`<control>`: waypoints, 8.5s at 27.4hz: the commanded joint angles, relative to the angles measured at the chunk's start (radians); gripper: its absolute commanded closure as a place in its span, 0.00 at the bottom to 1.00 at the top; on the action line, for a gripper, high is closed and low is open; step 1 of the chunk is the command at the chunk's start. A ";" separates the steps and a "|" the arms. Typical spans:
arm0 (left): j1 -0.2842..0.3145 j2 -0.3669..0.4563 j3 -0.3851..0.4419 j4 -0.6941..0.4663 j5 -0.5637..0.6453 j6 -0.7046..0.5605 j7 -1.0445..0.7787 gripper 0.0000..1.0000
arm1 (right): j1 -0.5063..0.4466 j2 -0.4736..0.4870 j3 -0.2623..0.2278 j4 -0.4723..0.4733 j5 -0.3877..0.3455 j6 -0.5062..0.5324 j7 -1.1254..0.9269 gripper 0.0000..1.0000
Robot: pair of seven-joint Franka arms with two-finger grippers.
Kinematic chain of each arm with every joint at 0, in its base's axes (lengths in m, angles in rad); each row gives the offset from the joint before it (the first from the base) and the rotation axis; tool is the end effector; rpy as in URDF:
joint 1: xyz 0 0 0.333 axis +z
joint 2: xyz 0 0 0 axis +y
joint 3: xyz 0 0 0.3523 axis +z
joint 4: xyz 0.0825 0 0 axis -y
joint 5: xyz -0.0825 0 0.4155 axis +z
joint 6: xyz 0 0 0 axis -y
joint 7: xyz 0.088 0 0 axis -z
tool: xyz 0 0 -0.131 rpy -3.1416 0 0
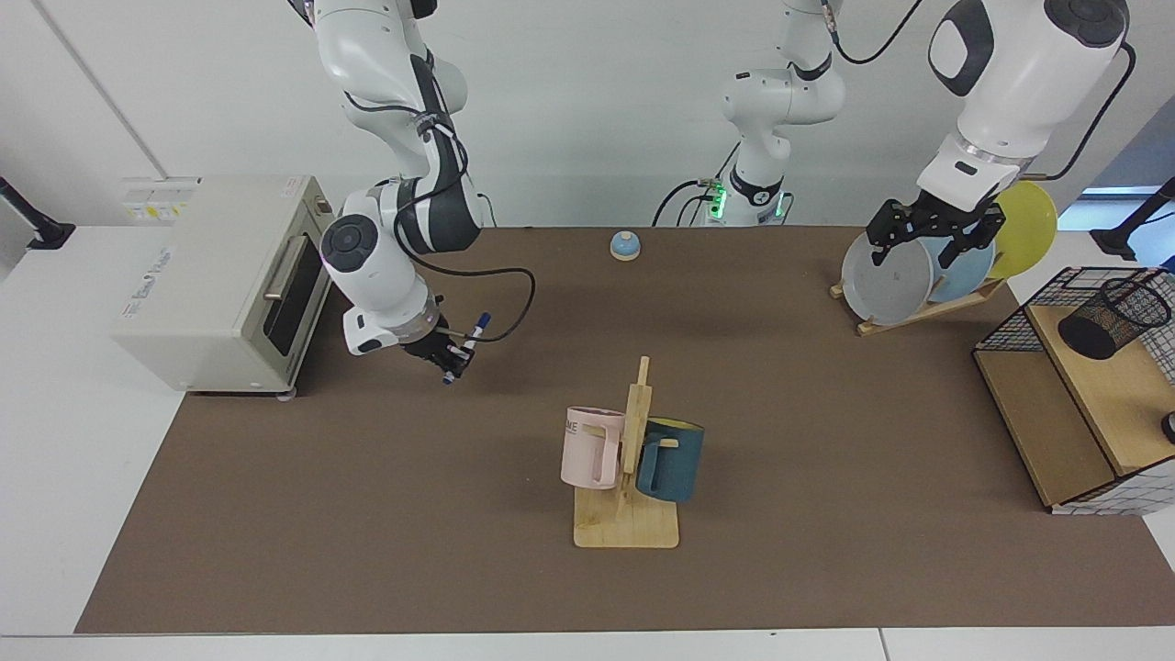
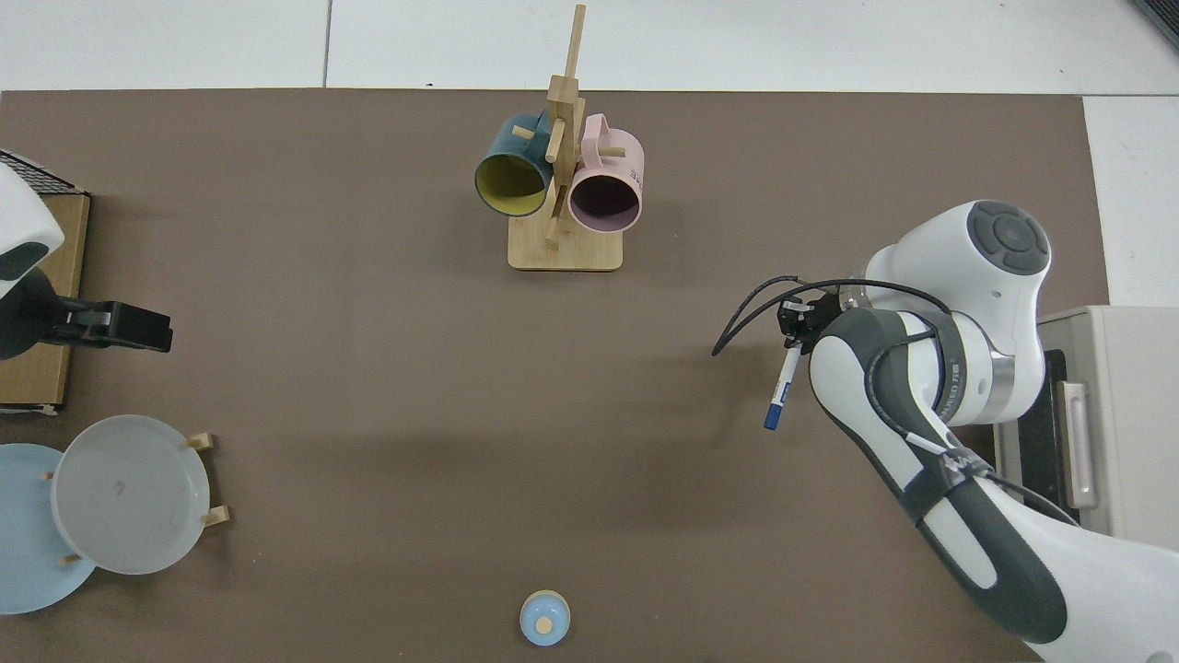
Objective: Put markers into pen holder
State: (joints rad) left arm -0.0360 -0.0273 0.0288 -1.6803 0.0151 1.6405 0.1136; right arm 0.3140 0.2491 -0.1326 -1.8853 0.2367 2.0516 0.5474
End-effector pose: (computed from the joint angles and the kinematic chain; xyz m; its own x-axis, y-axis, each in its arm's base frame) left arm 0.5801 -0.0021 0.6034 0.9925 -0.1216 -0.0141 -0.1217 -0.9925 -0.0127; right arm 0.6256 0.1365 0.3665 0.8783 -0.4499 -0.1619 -0.4679 -0.8785 -0.0966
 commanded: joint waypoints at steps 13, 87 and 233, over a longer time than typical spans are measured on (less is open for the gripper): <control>-0.054 -0.036 -0.061 -0.041 -0.011 -0.036 0.138 0.00 | 0.189 0.006 0.004 0.198 0.213 -0.094 0.522 1.00; -0.088 -0.164 -0.219 -0.282 -0.251 0.271 1.333 0.55 | 0.425 0.045 0.005 0.252 0.487 0.222 1.178 1.00; -0.033 0.274 0.333 0.070 0.821 0.391 1.483 1.00 | -0.154 -0.300 -0.012 0.224 -0.257 -0.455 -0.601 0.00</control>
State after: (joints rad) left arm -0.0817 0.2407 0.3634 -1.5935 0.8070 2.0035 1.6457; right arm 0.1756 -0.0321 -0.1498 -1.6460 -0.0211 1.5873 -0.0395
